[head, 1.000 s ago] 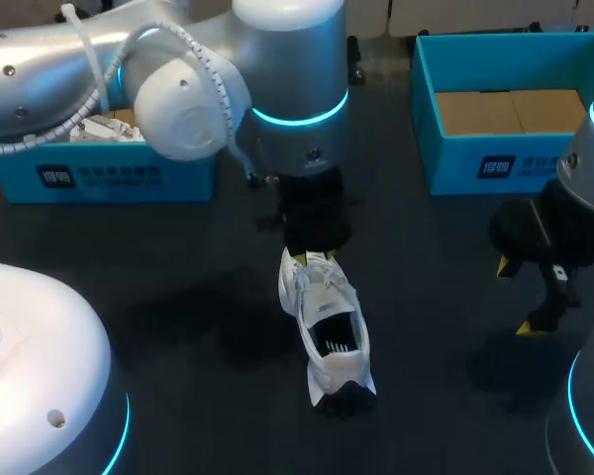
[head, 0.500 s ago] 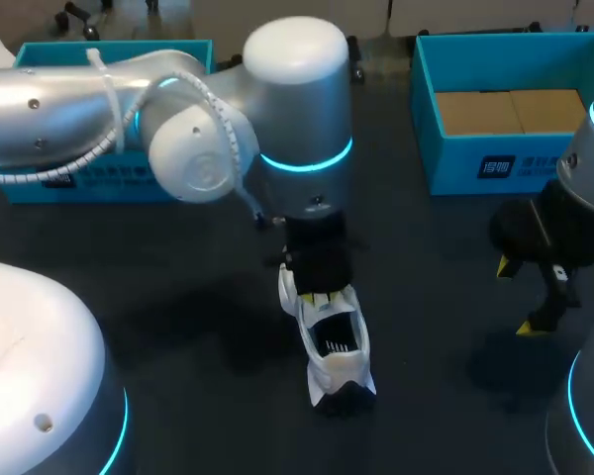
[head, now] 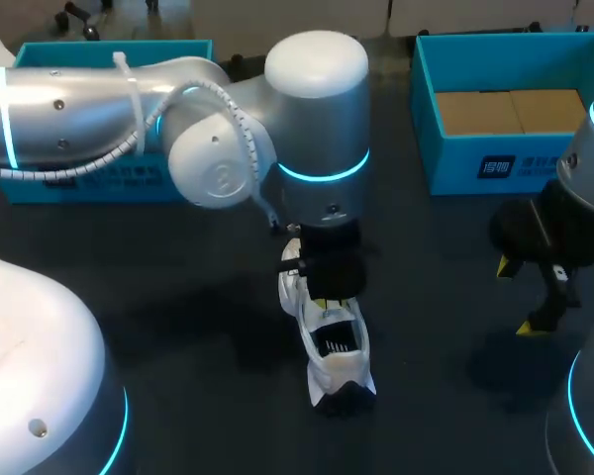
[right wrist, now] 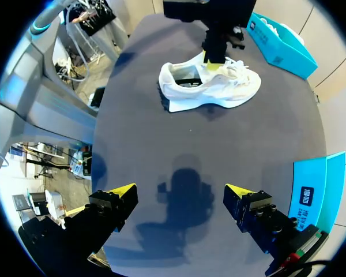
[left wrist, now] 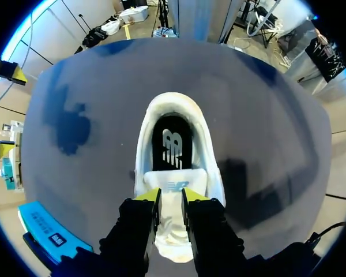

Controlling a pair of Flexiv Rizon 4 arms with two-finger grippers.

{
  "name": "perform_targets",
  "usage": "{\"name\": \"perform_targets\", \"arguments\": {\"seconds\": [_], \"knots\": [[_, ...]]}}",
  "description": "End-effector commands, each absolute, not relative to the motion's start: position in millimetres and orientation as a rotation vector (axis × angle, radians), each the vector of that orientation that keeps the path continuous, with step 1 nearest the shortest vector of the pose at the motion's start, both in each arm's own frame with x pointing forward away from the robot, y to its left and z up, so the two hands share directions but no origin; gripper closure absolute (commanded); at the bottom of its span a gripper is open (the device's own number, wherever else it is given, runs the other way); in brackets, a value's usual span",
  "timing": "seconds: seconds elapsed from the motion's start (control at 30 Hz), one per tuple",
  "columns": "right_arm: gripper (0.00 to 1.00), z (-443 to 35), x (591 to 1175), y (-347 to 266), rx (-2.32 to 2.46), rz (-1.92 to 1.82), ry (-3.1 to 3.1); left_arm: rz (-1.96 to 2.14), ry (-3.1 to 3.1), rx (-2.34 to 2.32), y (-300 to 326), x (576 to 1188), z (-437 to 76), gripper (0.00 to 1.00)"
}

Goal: Take the shoe out of the shoebox, open the shoe tongue, remove and reinsert the insole, then place the shoe into the shoebox

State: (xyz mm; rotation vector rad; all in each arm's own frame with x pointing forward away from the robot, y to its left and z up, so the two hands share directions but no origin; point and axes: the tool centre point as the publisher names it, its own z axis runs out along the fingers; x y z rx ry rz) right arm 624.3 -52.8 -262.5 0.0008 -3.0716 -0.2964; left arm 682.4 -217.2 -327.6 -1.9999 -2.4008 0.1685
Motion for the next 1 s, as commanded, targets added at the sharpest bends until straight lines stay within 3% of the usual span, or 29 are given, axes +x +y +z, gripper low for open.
{"name": "perform_targets", "arguments": {"seconds": [0.03,0.37,0.6,0.73,0.77,0.8,0.83,0.87,1.0], "knots": [[0.0,-263.6,623.6,-52.7,0.001,-0.294,-3.074,0.169,-2.413,-2.005,-208.6,679.3,-322.2,0.75],[0.0,-263.6,623.6,-52.7,0.001,-0.294,-3.074,0.167,-2.397,-1.961,-213.7,671.8,-353.5,0.75],[0.0,-263.6,623.6,-52.7,0.001,-0.294,-3.074,0.182,-2.456,-2.024,-201.8,674.0,-305.1,0.72],[0.0,-263.6,623.6,-52.7,0.001,-0.294,-3.074,0.186,-2.548,-1.898,-193.1,675.1,-283.4,0.65],[0.0,-263.6,623.6,-52.7,0.001,-0.294,-3.074,0.175,-2.573,-1.837,-191.4,674.9,-280.2,0.6],[0.0,-263.6,623.6,-52.7,0.001,-0.294,-3.074,0.179,-2.591,-1.807,-190.2,674.7,-277.6,0.4],[0.0,-263.6,623.6,-52.7,0.001,-0.294,-3.074,0.181,-2.599,-1.782,-188.5,673.3,-274.5,0.1],[0.0,-263.6,623.6,-52.7,0.001,-0.294,-3.074,0.187,-2.601,-1.768,-186.8,670.7,-271.3,0.0],[0.0,-263.6,623.6,-52.7,0.001,-0.294,-3.074,0.149,-2.621,-1.837,-181.6,666.0,-256.1,0.0]]}}
